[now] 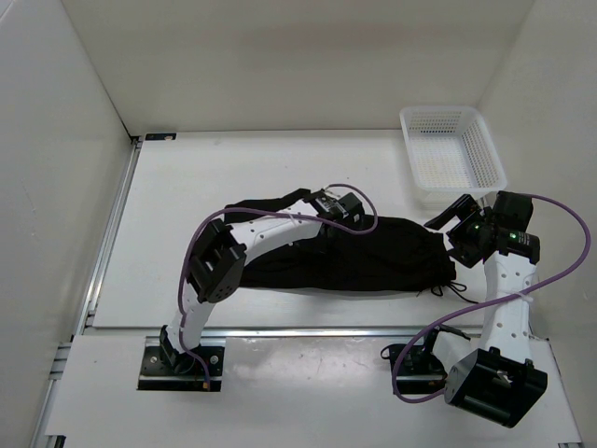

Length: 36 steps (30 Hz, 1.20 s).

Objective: Fold and stack the trousers
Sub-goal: Fold the trousers

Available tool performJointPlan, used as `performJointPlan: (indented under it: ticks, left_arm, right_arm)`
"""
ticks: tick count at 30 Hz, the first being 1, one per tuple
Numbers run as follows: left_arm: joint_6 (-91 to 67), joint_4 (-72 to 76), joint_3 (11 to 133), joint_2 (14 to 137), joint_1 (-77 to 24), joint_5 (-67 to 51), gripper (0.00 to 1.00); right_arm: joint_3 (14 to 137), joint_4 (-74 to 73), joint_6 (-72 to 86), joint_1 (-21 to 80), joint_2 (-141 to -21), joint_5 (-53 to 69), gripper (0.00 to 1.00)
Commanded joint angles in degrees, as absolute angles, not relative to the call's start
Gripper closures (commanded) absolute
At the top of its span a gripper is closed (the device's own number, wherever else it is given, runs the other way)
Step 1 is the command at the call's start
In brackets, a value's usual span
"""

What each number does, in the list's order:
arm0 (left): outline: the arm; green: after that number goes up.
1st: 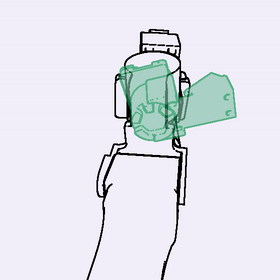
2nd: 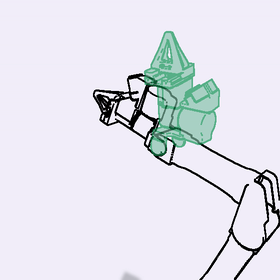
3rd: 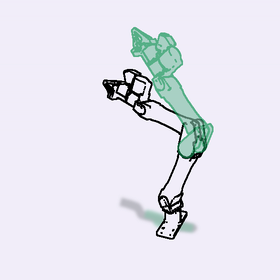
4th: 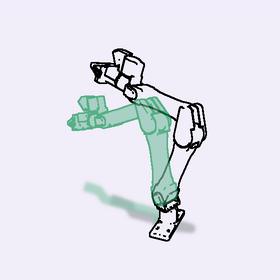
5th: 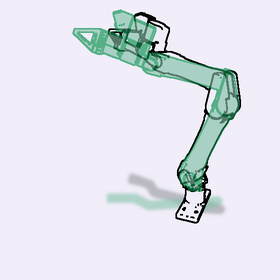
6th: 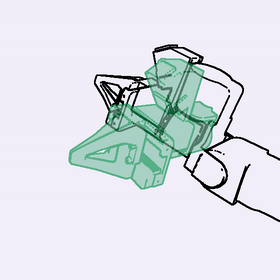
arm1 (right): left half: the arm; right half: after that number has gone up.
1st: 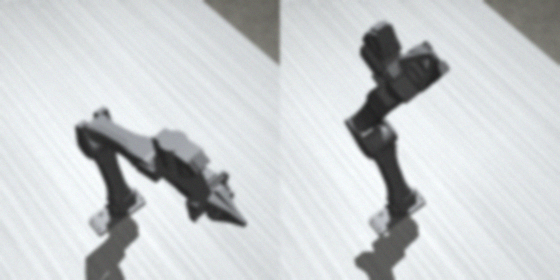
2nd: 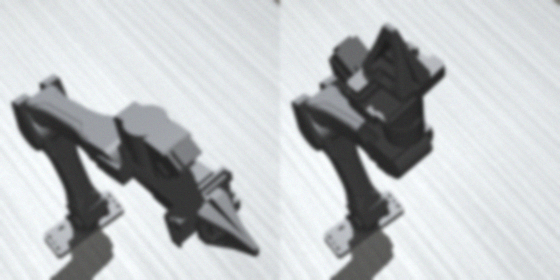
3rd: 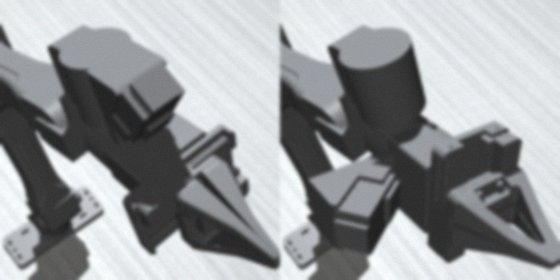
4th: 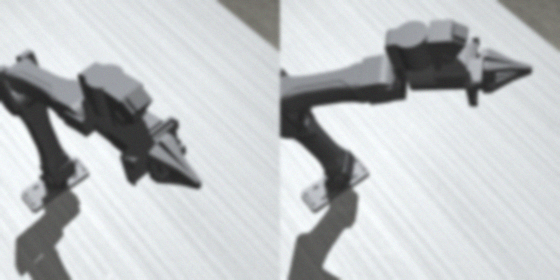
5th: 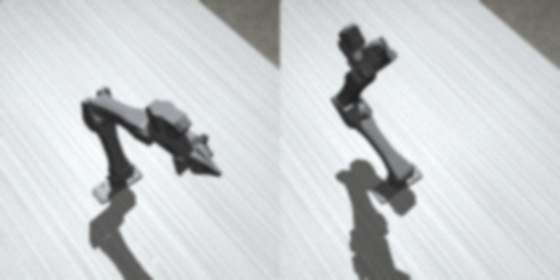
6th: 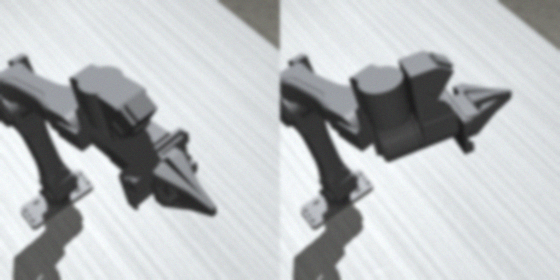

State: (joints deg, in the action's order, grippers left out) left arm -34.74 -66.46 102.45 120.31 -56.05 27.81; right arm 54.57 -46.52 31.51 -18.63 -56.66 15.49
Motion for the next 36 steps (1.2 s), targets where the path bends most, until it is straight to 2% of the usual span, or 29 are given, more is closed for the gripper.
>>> performJointPlan:
  ticks: [1, 9, 14, 15, 16, 17, 18, 24, 27, 29, 31, 36]
  left_arm:
    - [-33.1, -68.1, 105.2, 114.4, -56.3, 30.2, 0.90]
    - [-25.9, -70.2, 101.1, 102.2, -56.3, 22.2, 0.90]
    - [-27.2, -69.7, 98.6, 102.3, -58.6, 17.7, 0.90]
    - [-27.2, -68.2, 97.0, 102.8, -59.1, 16.6, 0.85]
    - [-27.7, -68.2, 97.0, 104.5, -59.2, 16.6, 0.72]
    - [-28.3, -68.2, 97.0, 105.5, -59.7, 16.6, 0.14]
    - [-28.3, -68.7, 97.9, 106.3, -59.7, 16.6, 0.00]
    - [-27.0, -73.3, 107.5, 105.0, -57.8, 19.9, 0.00]
    - [-26.3, -73.9, 109.2, 101.3, -52.3, 18.1, 0.11]
    - [-25.5, -72.3, 106.9, 97.8, -48.3, 17.1, 0.15]
    - [-24.7, -68.7, 100.4, 95.2, -40.5, 14.1, 0.15]
    - [-24.0, -57.1, 84.7, 89.7, -23.0, 0.5, 0.04]
  right_arm:
    - [55.2, -46.0, 31.6, -18.5, -55.8, 17.2, 0.01]
    - [55.2, -46.5, 31.6, -18.5, -55.8, 17.2, 0.01]
    - [55.2, -46.5, 31.6, -18.5, -55.8, 17.2, 0.01]
    - [55.2, -46.5, 31.6, -18.5, -55.8, 17.2, 0.01]
    - [55.2, -46.0, 31.6, -18.5, -55.8, 17.2, 0.01]
    - [55.2, -46.0, 31.6, -18.5, -55.8, 17.2, 0.01]
    - [55.2, -46.0, 31.6, -18.5, -55.8, 17.2, 0.01]
    - [55.2, -46.0, 31.6, -18.5, -55.8, 17.2, 0.01]
    - [55.2, -46.0, 31.6, -18.5, -55.8, 17.2, 0.01]
    - [55.2, -46.0, 31.6, -18.5, -55.8, 17.2, 0.01]
    - [55.2, -46.0, 31.6, -18.5, -55.8, 17.2, 0.01]
    - [55.2, -46.0, 31.6, -18.5, -55.8, 17.2, 0.01]
